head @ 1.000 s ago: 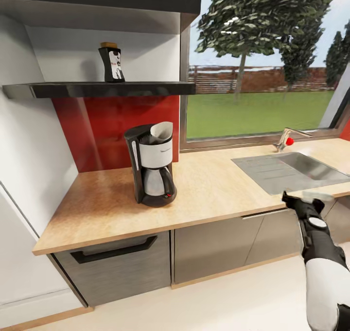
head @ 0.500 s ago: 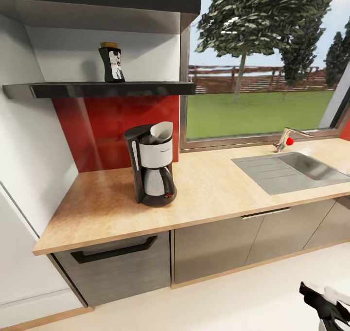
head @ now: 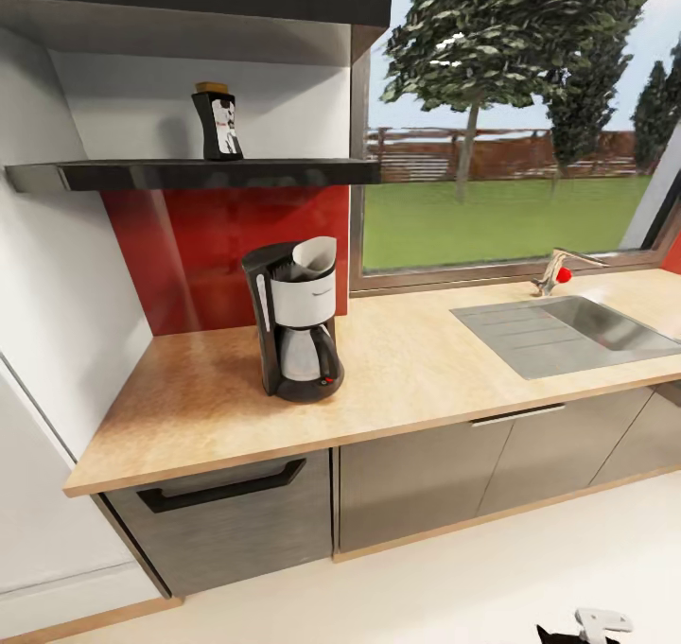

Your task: Set up a coffee station on the kitchen countertop: keep the coffee maker on the countertop, move the bottle of coffee from the kitchen shelf to the counter next to the coffee maker, place a paper coffee filter on top of the coffee maker, put the saucer next to the coffee maker with the coffee cup on the saucer, and place the electric kettle next to the coffee maker.

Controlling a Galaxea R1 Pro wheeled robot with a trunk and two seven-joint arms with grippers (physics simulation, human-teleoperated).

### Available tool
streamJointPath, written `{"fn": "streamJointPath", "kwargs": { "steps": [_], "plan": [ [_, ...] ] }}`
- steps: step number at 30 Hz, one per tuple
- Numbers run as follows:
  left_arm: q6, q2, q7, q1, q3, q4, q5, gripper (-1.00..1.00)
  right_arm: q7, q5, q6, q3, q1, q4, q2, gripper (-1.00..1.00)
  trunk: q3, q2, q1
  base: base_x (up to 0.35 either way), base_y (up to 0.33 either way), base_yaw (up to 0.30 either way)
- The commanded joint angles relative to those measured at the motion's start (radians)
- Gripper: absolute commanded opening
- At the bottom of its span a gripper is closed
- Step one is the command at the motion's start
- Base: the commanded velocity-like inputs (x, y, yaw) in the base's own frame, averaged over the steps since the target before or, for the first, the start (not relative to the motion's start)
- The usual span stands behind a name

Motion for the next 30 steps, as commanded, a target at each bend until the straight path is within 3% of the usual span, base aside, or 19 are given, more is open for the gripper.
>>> {"fn": "streamJointPath", "kwargs": {
  "steps": [1, 5, 8, 9, 10, 19, 23, 25, 27, 30],
  "plan": [
    [-0.014, -0.001, 0.003, -0.001, 0.0, -0.014, -0.007, 1.0, 0.023, 0.012, -0.004, -0.008, -0.001, 0.0, -0.005, 1.0, -0.002, -0.002, 0.001, 0.0, 0.0, 0.0],
    [-0.031, -0.008, 0.001, -0.001, -0.005, -0.063, -0.012, 1.0, 0.112, 0.033, -0.001, -0.004, 0.002, 0.029, -0.012, 1.0, -0.002, -0.002, 0.001, 0.0, 0.0, 0.0],
    [-0.035, -0.007, 0.0, -0.001, -0.005, -0.074, -0.012, 1.0, 0.131, 0.109, -0.001, -0.003, 0.002, 0.047, -0.012, 1.0, -0.002, -0.002, 0.001, -0.077, 0.0, 0.0],
    [-0.039, -0.01, 0.0, -0.001, -0.005, -0.079, -0.012, 1.0, 0.136, 0.169, -0.001, -0.002, 0.002, 0.053, -0.01, 1.0, -0.002, -0.002, 0.001, -0.29, 0.0, 0.0],
    [-0.04, -0.012, 0.0, -0.001, -0.004, -0.08, -0.012, 1.0, 0.137, 0.178, -0.001, -0.002, 0.002, 0.053, -0.009, 1.0, -0.002, -0.002, 0.001, -0.307, 0.0, 0.0],
    [-0.045, -0.016, 0.002, -0.008, -0.003, -0.097, -0.011, 1.0, 0.131, 0.191, -0.004, -0.004, 0.002, 0.053, -0.005, 1.0, -0.002, -0.002, 0.001, -0.106, 0.0, 0.0],
    [-0.095, -0.027, -0.011, -0.007, -0.006, -0.253, -0.009, 1.0, 0.129, 0.191, -0.004, -0.004, 0.002, 0.054, -0.004, 1.0, -0.002, -0.002, 0.001, -0.003, 0.0, 0.0],
    [-0.101, -0.036, -0.023, -0.007, -0.026, -0.294, -0.01, 1.0, 0.129, 0.191, -0.004, -0.004, 0.002, 0.054, -0.003, 1.0, -0.002, -0.002, 0.001, 0.0, 0.0, 0.0],
    [-0.108, -0.049, -0.048, -0.007, -0.091, -0.375, -0.01, 1.0, 0.129, 0.191, -0.004, -0.004, 0.002, 0.054, -0.002, 1.0, -0.002, -0.002, 0.001, 0.0, 0.0, 0.0],
    [-0.111, -0.054, -0.059, -0.007, -0.147, -0.46, -0.009, 1.0, 0.129, 0.191, -0.004, -0.004, 0.002, 0.054, -0.001, 1.0, -0.002, -0.002, 0.001, 0.0, 0.0, 0.0]
  ]
}}
